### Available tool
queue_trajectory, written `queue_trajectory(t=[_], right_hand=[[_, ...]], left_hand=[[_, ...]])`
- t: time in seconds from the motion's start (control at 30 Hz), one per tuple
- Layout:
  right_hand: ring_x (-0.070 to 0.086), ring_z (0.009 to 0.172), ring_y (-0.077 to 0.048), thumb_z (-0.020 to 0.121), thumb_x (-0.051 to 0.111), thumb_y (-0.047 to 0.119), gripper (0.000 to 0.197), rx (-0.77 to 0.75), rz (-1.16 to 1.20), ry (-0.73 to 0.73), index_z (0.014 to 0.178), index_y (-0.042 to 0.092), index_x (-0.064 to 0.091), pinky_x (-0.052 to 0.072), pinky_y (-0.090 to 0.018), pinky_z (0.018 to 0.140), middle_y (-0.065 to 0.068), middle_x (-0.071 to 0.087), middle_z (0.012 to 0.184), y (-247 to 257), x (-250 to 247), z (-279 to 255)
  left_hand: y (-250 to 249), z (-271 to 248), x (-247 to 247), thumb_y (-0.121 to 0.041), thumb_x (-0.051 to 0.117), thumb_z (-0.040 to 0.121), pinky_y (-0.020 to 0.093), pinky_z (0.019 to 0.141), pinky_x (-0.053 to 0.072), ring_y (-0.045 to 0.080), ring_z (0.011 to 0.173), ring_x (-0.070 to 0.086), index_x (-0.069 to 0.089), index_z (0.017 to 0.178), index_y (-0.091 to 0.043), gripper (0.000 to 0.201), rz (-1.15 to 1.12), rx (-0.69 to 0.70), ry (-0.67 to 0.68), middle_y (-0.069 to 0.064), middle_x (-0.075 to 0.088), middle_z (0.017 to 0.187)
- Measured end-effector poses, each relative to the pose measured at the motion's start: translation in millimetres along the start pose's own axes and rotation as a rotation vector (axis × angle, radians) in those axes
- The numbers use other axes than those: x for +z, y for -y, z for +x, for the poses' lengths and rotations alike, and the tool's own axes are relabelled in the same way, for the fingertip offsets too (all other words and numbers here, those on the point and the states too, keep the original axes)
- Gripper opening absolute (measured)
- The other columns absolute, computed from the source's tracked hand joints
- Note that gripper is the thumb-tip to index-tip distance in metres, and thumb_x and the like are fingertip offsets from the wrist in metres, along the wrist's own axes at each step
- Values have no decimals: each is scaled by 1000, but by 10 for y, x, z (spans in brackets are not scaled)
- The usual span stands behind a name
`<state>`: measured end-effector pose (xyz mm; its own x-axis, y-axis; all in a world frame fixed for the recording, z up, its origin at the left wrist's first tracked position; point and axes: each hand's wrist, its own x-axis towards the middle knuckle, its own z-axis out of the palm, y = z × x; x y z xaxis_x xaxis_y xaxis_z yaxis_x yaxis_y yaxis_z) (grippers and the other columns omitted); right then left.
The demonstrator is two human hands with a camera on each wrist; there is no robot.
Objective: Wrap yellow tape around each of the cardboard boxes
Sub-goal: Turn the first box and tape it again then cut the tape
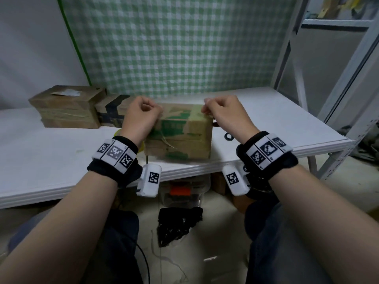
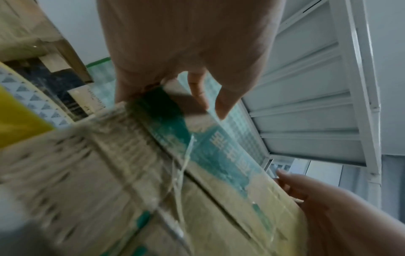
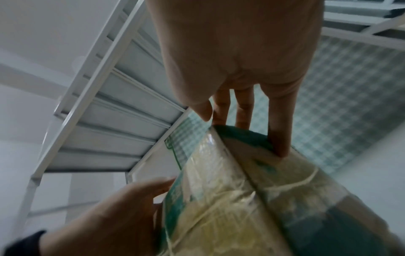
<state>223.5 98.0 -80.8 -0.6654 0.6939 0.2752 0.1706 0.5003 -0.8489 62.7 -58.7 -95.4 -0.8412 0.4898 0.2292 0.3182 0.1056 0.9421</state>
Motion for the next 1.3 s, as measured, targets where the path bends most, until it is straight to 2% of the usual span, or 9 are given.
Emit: queue_trajectory(t=[0.13,0.23,0.27,0.33,0.43,0.6,0.87,1.07,1.3], right_hand=[[66,96,-22,103,40,54,46,-15,-207,100,93,25,73,54,-44,87,7,71,93,22,32,-153],[58,113,-29,109,30,44,50,-230,-434,168,96,15,70,44,-43,95,-5,69,106,117,52,-283],[53,125,-28,110,27,43,48,-276,-501,258,106,19,69,40,-45,106,-6,68,120,155,88,-331],[30,149,-26,110,21,46,54,-264,-664,491,146,19,50,21,-48,124,-9,43,157,146,196,-362],[1,157,-25,108,13,53,70,-170,-860,577,162,9,10,2,-46,127,-12,4,170,73,369,-263],[0,157,-28,106,14,58,76,-81,-897,555,162,6,9,4,-45,127,-15,-1,170,3,430,128],[31,144,-38,109,25,48,59,-50,-785,503,152,9,33,27,-44,115,-20,33,157,-200,354,590],[60,109,-29,109,26,48,59,63,-627,456,121,7,66,44,-34,92,-13,65,125,-199,243,743],[57,92,-23,108,30,45,41,382,-158,345,105,12,54,44,-35,81,-12,58,100,-367,270,818]], left_hand=[[63,-46,19,-39,76,85,33,97,48,15,101,62,61,117,-31,36,367,19,92,2,55,125],[55,-70,22,-45,75,87,34,107,41,24,125,57,52,143,-28,63,526,52,141,7,40,151],[50,-74,25,-47,74,88,36,109,40,26,130,54,47,148,-24,70,545,55,147,7,41,154],[55,-63,31,-49,71,90,38,109,40,29,136,50,44,151,-14,76,581,48,161,9,47,154],[91,-45,24,-55,69,89,40,111,41,29,137,49,45,151,-12,80,587,29,172,9,50,152],[126,-45,9,-54,72,87,40,111,42,25,136,50,45,151,-15,80,500,20,183,5,49,153],[143,-34,-10,-53,77,84,46,110,46,24,132,53,45,151,-16,83,427,-7,187,4,49,152],[143,-35,1,-52,76,84,43,109,45,24,131,54,45,151,-16,82,419,-16,187,4,49,152],[163,-7,20,-51,74,86,43,108,46,24,131,54,42,152,-16,81,432,-28,193,3,48,153]])
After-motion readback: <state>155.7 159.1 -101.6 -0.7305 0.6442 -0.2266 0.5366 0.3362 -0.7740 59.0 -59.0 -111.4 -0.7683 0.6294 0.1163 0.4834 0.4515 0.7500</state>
